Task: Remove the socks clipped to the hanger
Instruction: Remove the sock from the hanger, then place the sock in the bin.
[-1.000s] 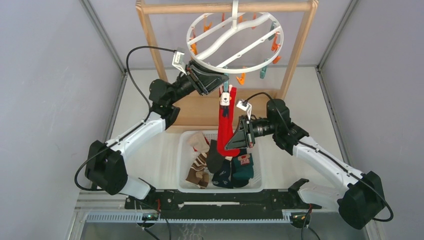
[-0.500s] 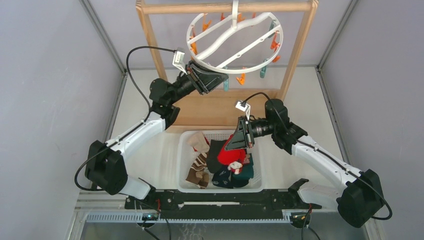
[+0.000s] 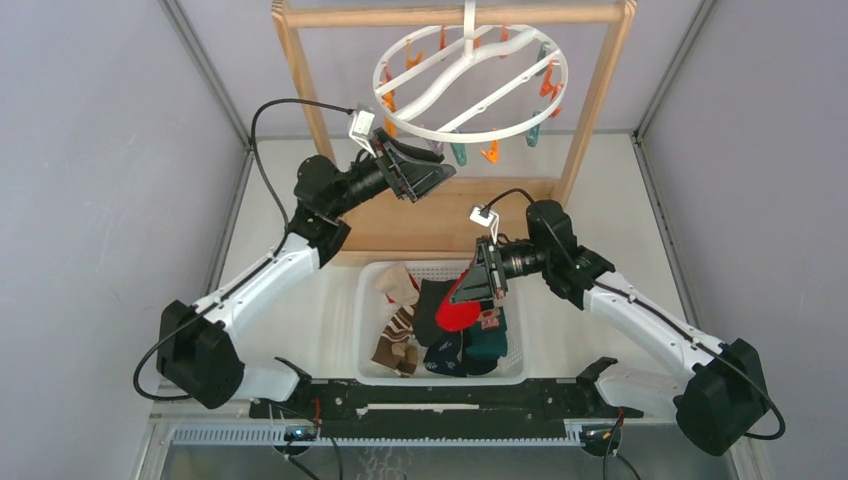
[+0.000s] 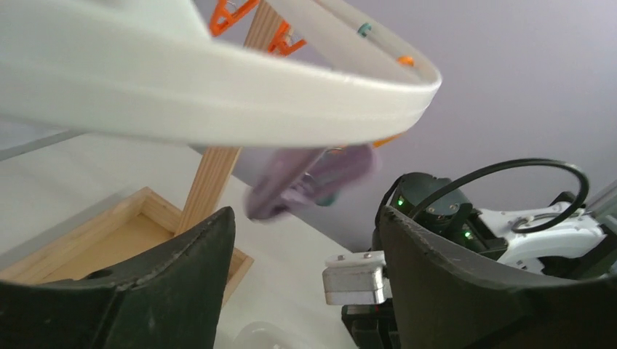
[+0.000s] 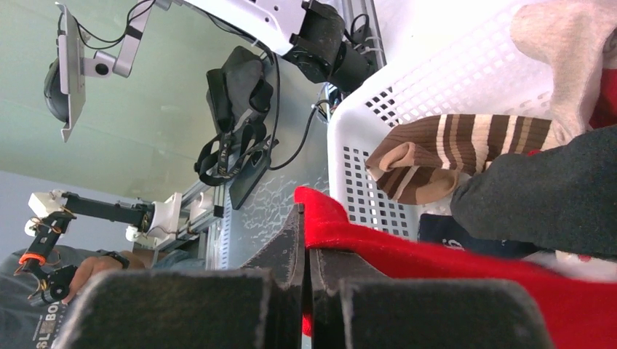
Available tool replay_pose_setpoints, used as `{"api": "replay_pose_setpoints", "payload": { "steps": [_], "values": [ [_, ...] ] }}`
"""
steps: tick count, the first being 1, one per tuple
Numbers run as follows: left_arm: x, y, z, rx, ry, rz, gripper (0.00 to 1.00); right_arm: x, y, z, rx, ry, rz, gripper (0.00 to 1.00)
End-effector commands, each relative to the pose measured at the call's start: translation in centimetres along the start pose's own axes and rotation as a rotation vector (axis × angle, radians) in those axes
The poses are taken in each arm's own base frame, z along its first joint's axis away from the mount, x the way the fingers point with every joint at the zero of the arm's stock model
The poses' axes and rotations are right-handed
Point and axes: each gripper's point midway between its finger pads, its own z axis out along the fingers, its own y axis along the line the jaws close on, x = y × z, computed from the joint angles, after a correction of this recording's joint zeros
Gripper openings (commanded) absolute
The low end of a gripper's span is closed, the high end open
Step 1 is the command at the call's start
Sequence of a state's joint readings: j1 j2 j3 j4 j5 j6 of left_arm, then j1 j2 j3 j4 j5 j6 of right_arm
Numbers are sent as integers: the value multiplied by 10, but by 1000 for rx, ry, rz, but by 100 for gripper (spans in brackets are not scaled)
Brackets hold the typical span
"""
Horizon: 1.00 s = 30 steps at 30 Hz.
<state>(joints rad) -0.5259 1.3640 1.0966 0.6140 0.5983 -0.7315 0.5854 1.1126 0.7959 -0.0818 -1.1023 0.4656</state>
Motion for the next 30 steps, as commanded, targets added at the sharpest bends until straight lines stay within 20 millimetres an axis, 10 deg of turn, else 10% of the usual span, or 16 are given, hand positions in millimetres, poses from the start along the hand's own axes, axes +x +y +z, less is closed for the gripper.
{"api": "replay_pose_setpoints", "payload": {
  "steps": [1,4,30],
  "values": [
    [6,5,-16,-64,11,51,82,-12,14,-1,2,-27,-89,0],
    [13,9,-25,-106,25,60,99,-10,14,-2,22,-30,-91,0],
    [55,-4,-158,-450,84,95,100,2,-9,3,313,-72,-142,0]
  ]
}}
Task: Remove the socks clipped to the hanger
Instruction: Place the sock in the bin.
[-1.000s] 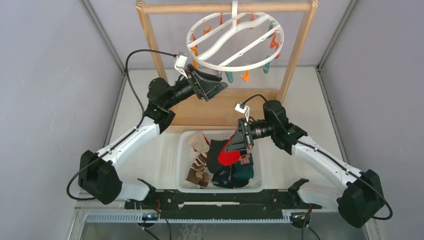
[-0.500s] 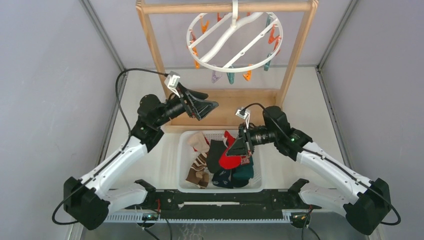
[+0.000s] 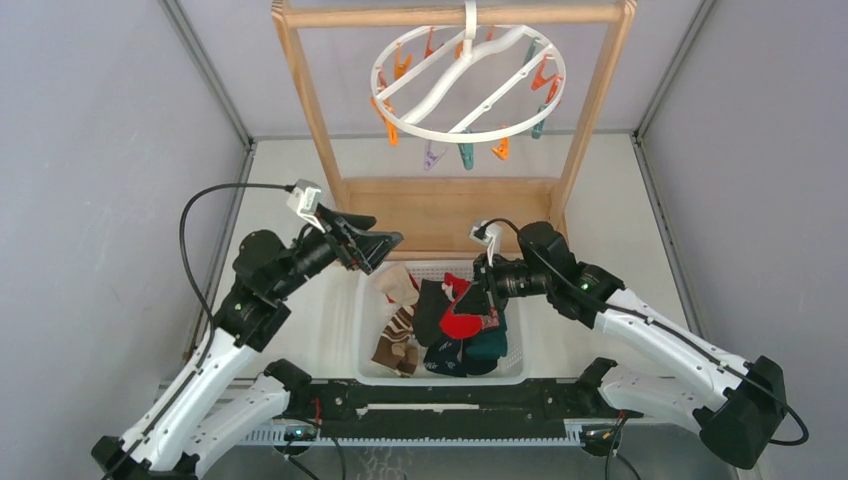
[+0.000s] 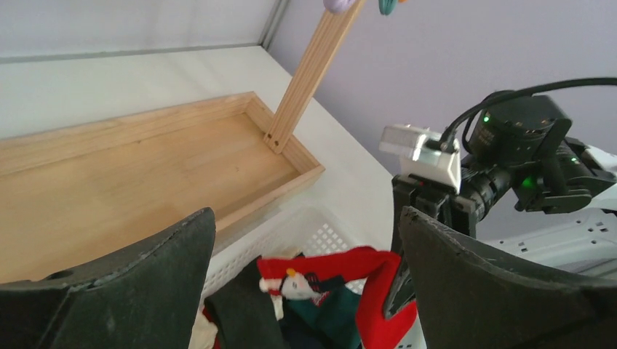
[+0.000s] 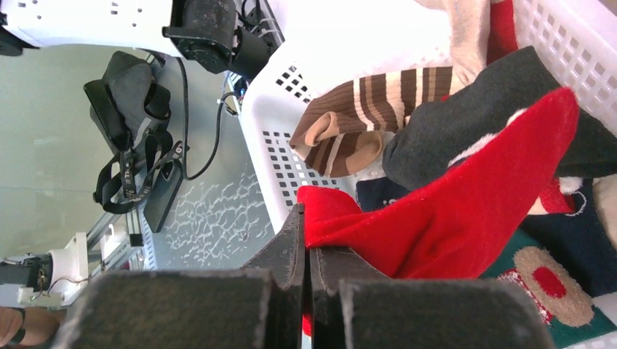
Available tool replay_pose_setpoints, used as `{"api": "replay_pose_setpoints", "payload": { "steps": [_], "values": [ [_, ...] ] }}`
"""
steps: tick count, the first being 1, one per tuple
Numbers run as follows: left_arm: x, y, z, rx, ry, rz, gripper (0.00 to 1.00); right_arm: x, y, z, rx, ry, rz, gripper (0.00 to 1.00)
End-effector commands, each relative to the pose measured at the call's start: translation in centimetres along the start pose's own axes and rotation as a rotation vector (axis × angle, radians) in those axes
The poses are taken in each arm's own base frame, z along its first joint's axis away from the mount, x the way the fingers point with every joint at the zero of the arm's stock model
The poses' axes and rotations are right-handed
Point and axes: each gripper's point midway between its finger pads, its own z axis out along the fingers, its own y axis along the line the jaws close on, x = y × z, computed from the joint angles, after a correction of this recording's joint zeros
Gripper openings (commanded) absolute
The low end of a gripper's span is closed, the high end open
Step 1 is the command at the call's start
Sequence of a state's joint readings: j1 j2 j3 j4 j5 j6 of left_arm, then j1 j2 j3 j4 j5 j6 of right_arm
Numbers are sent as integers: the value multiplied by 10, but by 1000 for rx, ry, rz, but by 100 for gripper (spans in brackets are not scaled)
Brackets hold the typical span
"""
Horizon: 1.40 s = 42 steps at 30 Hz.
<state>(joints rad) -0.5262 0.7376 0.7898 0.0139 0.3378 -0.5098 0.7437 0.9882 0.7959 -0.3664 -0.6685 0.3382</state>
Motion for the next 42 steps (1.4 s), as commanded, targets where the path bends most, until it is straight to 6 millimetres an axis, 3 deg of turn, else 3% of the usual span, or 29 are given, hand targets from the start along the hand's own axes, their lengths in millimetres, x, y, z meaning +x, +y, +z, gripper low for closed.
{"api": "replay_pose_setpoints", "payload": {
  "steps": [1,8,15,22,28,34,37,42],
  "values": [
    [21,19,-20,-103,35,4,100,-33,16,-2,-22,-106,-76,0],
    [35,38,-40,-216,55,2,100,-42,18,12,-43,-107,-60,0],
    [51,55,-44,-289,78,-36,100,-51,22,23,-58,-103,-66,0],
    [64,81,-62,-420,25,-85,100,-74,37,31,-74,-138,-94,0],
    [69,91,-72,-474,-5,-100,100,-90,47,60,-93,-137,-119,0],
    [70,93,-75,-487,-1,-100,100,-82,28,98,-21,-81,-132,0],
    [72,95,-75,-492,2,-101,100,-64,4,119,88,-26,-139,10],
    [76,96,-73,-492,13,-102,100,-28,-24,138,250,94,-182,41]
  ]
}}
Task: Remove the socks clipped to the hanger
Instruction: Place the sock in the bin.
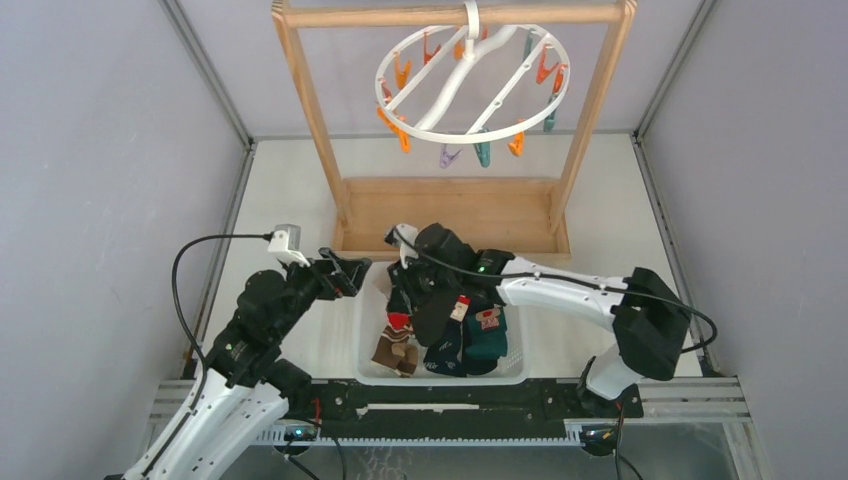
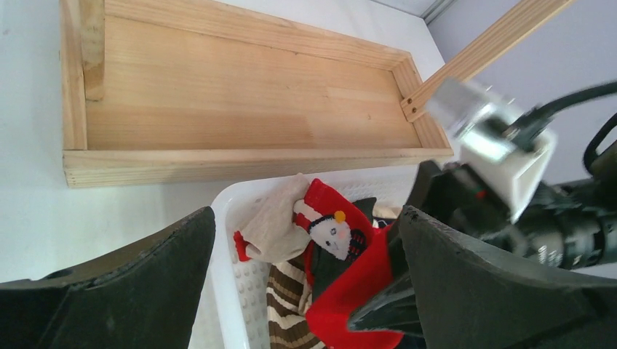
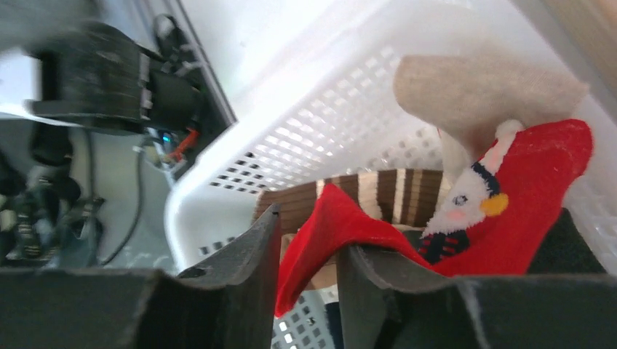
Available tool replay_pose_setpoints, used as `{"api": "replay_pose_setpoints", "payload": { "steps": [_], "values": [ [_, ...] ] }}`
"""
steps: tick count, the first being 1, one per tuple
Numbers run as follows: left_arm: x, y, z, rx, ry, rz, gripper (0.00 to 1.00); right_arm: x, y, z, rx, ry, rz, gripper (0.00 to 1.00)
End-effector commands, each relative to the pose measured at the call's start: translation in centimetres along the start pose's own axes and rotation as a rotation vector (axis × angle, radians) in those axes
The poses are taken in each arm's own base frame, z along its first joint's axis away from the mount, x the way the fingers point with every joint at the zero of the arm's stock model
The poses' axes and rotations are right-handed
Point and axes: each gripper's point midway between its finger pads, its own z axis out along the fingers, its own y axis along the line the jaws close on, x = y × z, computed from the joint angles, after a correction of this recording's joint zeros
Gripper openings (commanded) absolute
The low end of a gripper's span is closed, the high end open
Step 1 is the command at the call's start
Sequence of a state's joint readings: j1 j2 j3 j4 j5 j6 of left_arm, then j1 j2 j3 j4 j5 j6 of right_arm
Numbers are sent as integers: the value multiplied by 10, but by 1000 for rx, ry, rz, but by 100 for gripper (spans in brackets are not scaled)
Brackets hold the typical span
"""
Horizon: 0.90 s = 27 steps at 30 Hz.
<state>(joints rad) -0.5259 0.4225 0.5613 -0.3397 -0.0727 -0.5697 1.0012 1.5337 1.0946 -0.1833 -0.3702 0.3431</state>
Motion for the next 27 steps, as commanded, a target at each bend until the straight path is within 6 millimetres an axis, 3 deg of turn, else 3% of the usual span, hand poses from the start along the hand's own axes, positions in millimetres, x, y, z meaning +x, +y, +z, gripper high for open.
{"api": "replay_pose_setpoints", "payload": {
  "steps": [1,3,5,10,15,19,27],
  "values": [
    [4,3,5,-5,-2,-8,100,7,-11,7,160,27,-101,49],
    [4,3,4,-4,-3,-9,100,13,-14,4,214,38,-124,57],
    [4,3,4,-4,-3,-10,100,10,-18,-4,272,17,-134,55],
    [7,4,5,-8,2,-11,100,-20,-24,-38,395,-113,-163,53],
    [7,5,5,-8,2,-14,100,-37,-19,-55,400,-181,-174,60],
    [8,5,6,-11,4,-17,100,-51,-21,-50,394,-201,-162,55],
    [13,8,9,-19,17,-19,100,-63,-38,-11,353,-194,-91,43]
  ]
}}
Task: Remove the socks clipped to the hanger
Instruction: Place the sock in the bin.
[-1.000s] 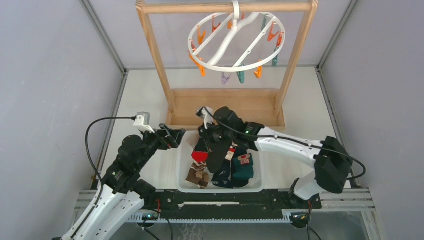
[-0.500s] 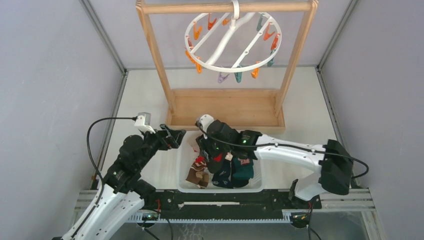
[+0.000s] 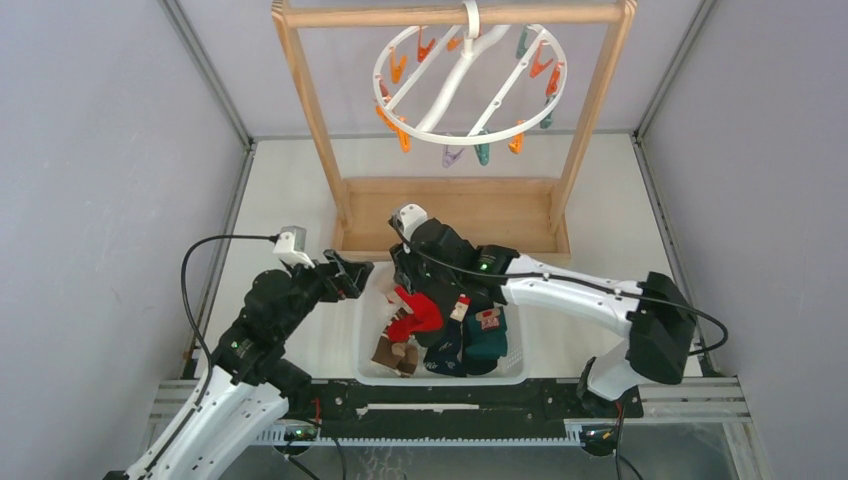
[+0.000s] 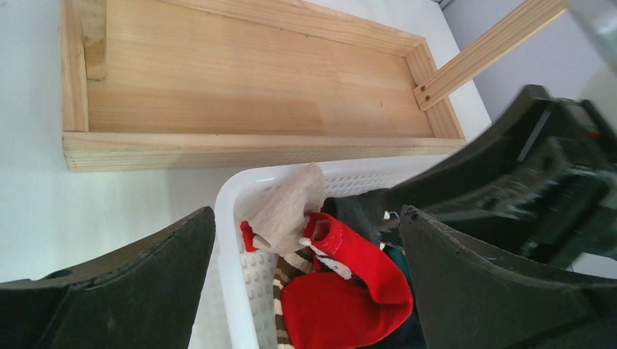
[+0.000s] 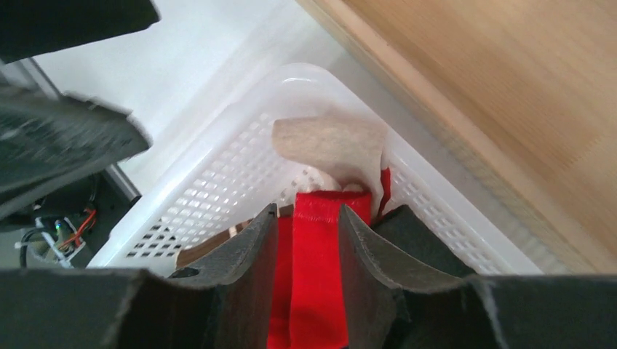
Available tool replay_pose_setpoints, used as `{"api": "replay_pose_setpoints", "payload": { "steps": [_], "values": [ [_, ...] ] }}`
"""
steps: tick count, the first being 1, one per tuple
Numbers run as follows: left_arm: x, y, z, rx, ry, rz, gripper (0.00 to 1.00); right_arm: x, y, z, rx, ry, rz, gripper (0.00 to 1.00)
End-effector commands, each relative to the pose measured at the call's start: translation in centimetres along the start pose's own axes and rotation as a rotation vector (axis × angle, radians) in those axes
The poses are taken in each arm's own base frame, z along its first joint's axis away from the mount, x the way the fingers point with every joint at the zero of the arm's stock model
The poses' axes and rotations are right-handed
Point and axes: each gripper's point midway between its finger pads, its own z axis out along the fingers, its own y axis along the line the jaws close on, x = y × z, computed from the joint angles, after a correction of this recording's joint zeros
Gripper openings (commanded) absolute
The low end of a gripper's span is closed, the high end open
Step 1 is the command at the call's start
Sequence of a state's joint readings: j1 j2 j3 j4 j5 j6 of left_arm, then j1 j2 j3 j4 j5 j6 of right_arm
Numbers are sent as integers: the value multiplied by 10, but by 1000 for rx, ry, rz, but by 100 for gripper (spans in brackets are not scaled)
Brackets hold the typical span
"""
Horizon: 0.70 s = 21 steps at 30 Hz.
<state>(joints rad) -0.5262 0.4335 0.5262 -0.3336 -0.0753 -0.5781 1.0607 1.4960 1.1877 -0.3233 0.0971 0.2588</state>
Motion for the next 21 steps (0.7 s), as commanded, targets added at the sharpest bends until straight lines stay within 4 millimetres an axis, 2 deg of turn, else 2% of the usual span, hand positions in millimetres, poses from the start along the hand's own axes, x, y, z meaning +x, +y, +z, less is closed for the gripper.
{"api": "replay_pose_setpoints", "payload": {
  "steps": [1,7,21],
  "values": [
    [-1,0,4,2,-14,-13,100,-22,5,22,-38,-50,44,43],
    [3,6,7,-19,-10,-12,100,-10,1,53,-28,-4,59,42],
    [6,17,8,-64,-29,-17,100,78,-12,91,65,188,32,42]
  ]
}}
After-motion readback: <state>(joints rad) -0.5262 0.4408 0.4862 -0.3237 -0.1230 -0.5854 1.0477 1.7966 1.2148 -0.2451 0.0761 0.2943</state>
